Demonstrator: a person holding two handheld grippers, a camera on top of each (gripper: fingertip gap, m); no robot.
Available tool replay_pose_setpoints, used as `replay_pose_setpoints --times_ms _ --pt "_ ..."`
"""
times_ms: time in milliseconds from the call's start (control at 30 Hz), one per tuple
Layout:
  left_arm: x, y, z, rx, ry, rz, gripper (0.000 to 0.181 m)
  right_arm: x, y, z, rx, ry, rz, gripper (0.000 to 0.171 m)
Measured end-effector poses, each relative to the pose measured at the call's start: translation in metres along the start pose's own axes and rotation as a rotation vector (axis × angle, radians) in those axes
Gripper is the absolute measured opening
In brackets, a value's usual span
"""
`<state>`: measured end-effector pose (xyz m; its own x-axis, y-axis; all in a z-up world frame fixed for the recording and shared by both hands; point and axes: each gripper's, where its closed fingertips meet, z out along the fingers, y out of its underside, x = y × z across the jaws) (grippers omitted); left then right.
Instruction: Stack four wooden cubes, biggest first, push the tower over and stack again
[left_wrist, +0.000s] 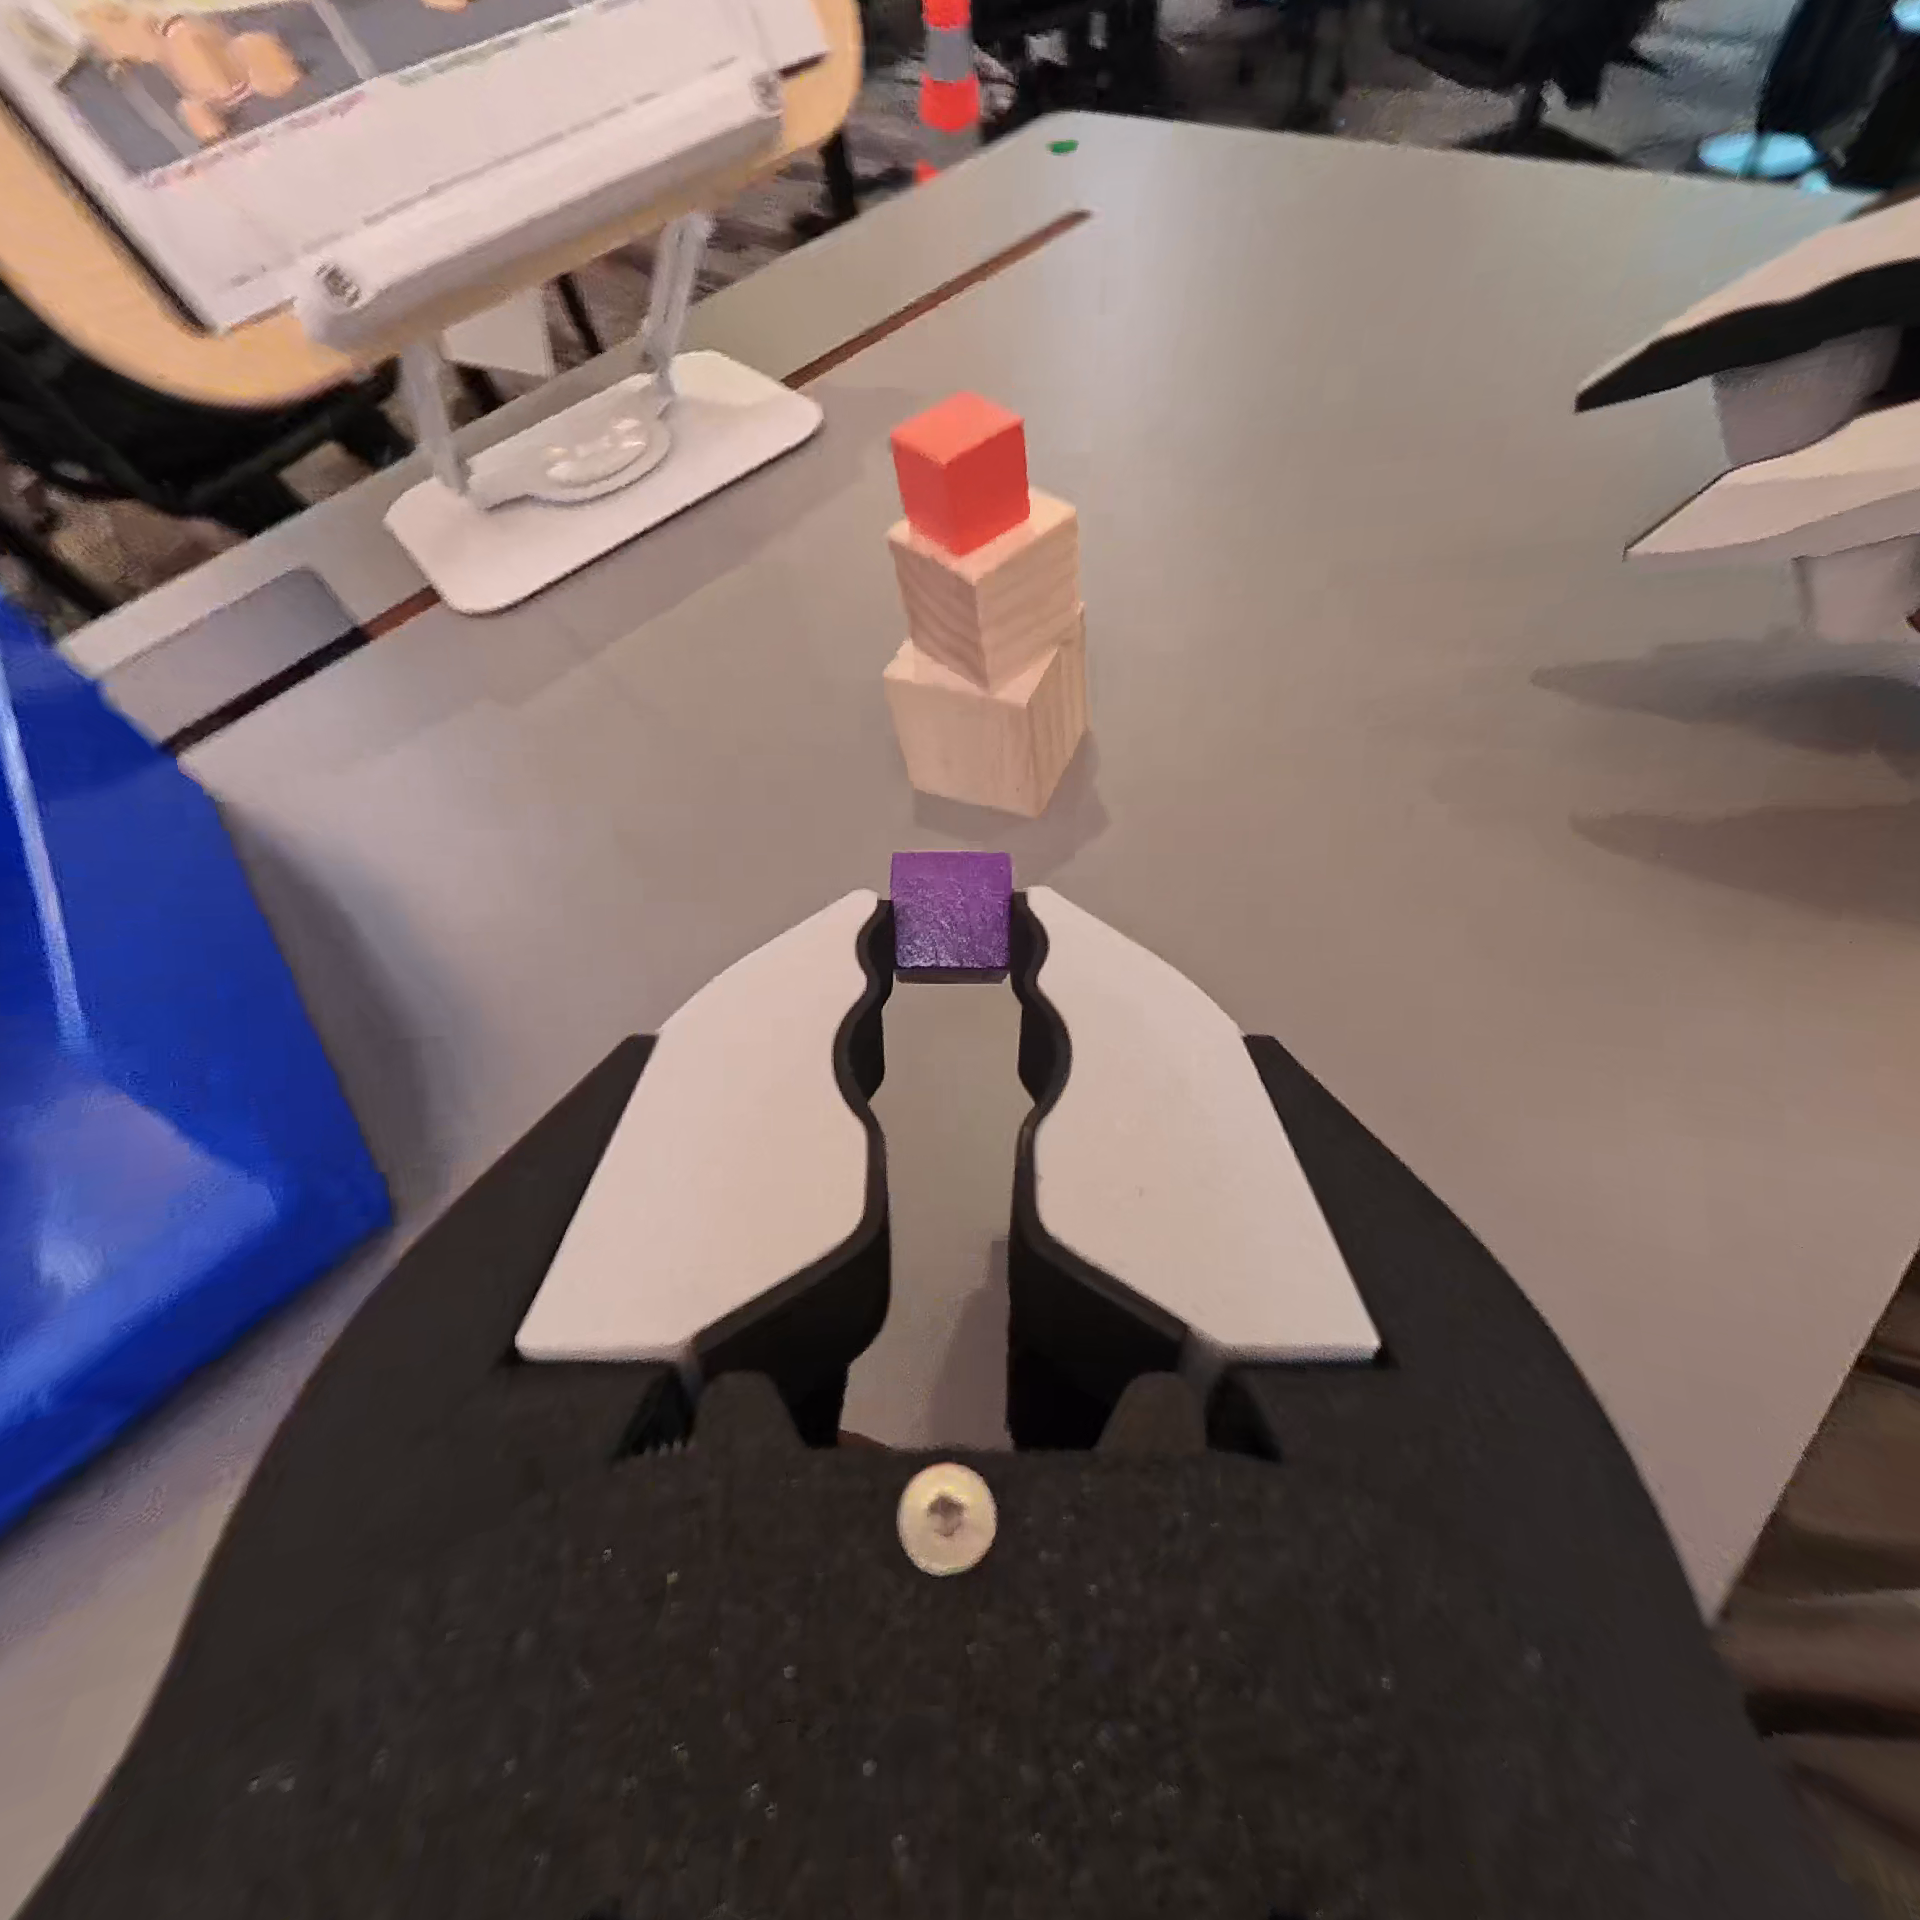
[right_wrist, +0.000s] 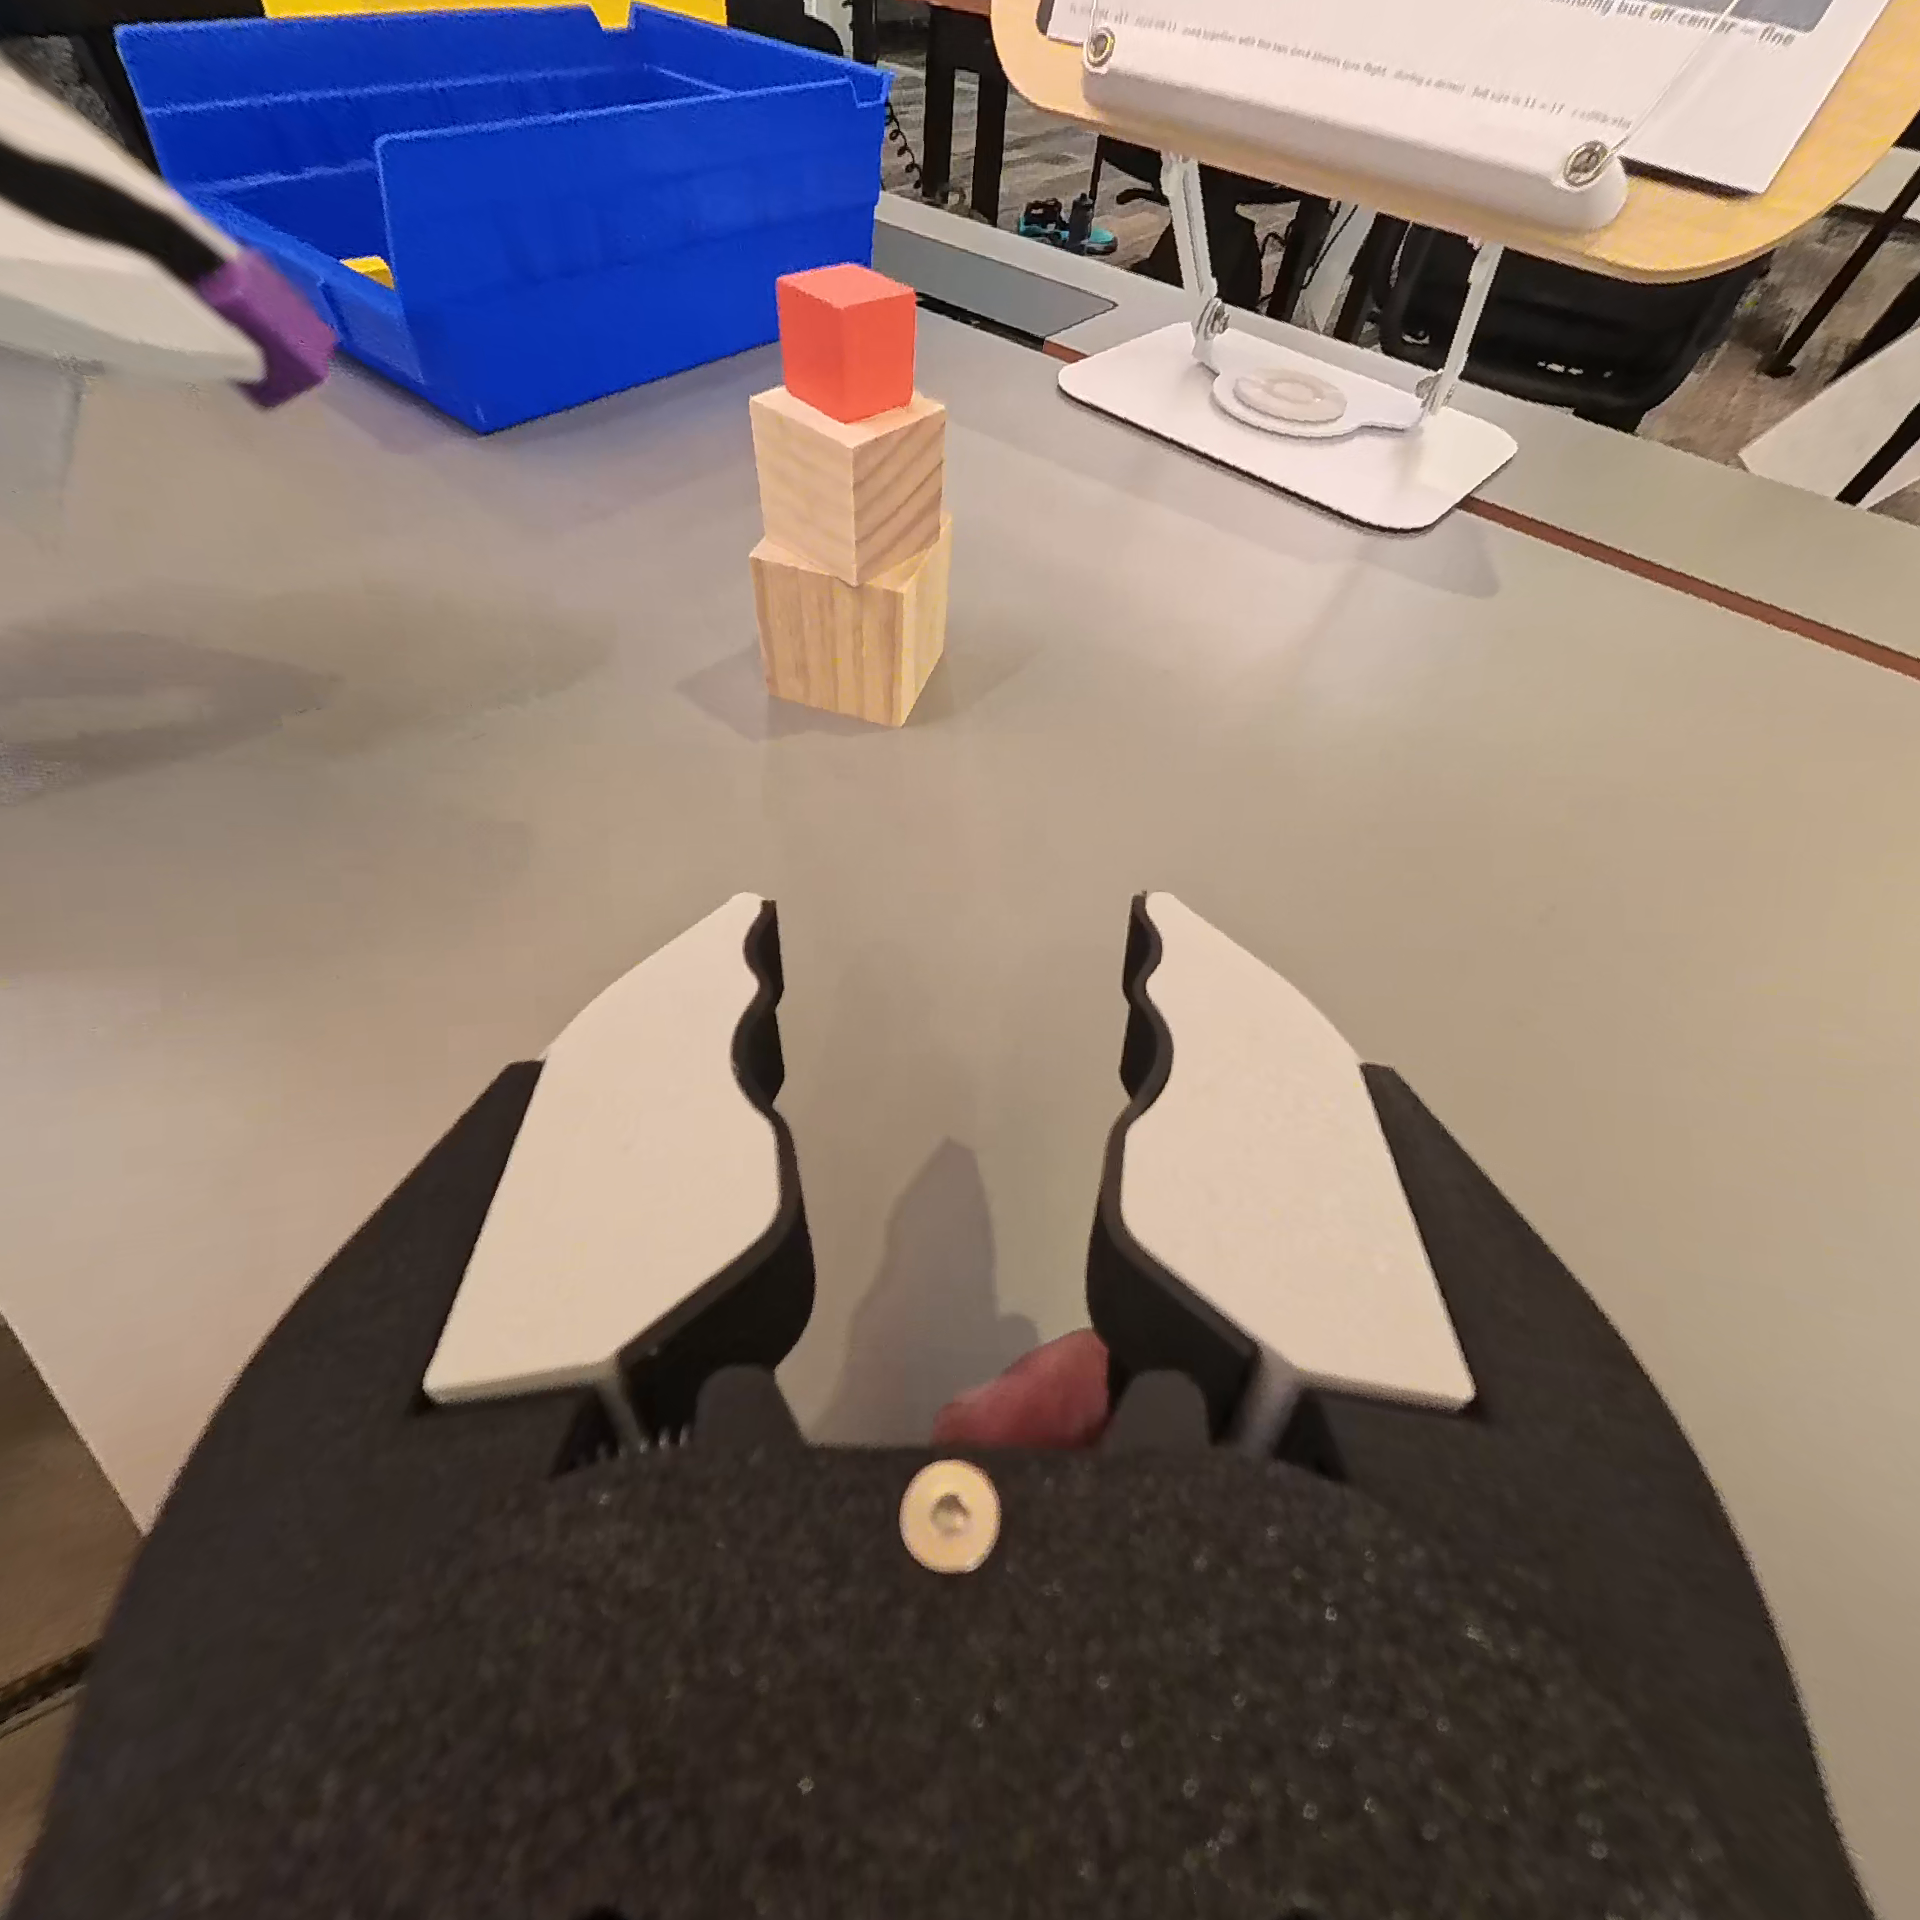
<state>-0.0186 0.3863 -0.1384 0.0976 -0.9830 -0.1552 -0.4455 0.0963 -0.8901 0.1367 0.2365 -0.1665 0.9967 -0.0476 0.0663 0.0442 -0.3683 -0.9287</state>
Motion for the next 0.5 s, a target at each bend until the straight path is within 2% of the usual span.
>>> replay_pose_setpoints --times_ms 67,267,500 --pt "-0.009 -0.024 0.010 -0.002 0.026 0.062 0.021 0.000 -0.001 0.000 0.004 -0.003 0.001 0.063" --pt "-0.022 -0.070 0.053 -0.126 0.252 0.215 0.021 -0.002 0.001 -0.001 0.001 -0.011 0.005 0.063" --pt "-0.015 -0.089 0.084 -0.246 0.504 0.316 0.021 0.000 0.003 0.000 -0.007 -0.012 0.011 0.063"
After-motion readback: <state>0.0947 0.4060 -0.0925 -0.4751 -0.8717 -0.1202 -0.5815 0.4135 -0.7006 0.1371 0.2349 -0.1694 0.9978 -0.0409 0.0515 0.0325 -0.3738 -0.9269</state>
